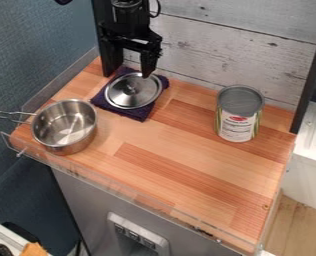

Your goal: Move the silver pan to the right of the table

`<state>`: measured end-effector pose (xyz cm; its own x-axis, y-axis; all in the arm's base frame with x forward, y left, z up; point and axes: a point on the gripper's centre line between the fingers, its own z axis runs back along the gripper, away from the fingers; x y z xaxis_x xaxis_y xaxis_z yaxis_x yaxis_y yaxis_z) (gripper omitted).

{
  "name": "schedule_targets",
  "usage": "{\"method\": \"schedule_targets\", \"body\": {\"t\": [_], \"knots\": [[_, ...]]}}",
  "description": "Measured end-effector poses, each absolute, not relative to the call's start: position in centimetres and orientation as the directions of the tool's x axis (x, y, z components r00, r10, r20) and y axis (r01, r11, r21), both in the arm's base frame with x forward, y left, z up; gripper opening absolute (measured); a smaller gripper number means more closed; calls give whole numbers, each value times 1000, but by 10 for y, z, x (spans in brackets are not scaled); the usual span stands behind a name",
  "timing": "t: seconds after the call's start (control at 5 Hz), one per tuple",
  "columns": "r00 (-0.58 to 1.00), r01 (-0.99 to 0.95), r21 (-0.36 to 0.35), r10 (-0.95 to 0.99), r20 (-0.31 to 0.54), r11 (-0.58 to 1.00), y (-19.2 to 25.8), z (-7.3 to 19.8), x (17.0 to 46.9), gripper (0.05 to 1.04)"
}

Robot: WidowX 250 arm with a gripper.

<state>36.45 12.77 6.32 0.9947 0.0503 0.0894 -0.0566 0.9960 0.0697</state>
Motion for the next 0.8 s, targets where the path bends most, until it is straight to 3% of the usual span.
{"method": "schedule_targets", "body": {"t": [0.2,0.4,0.6,0.8], "knots": [[997,-55,58,53,48,997,126,48,360,999],[1000,-13,38,13,2,999,122,34,330,999],[998,31,44,-33,44,999,127,52,299,999],[998,52,22,-52,28,998,129,46,280,999]]}}
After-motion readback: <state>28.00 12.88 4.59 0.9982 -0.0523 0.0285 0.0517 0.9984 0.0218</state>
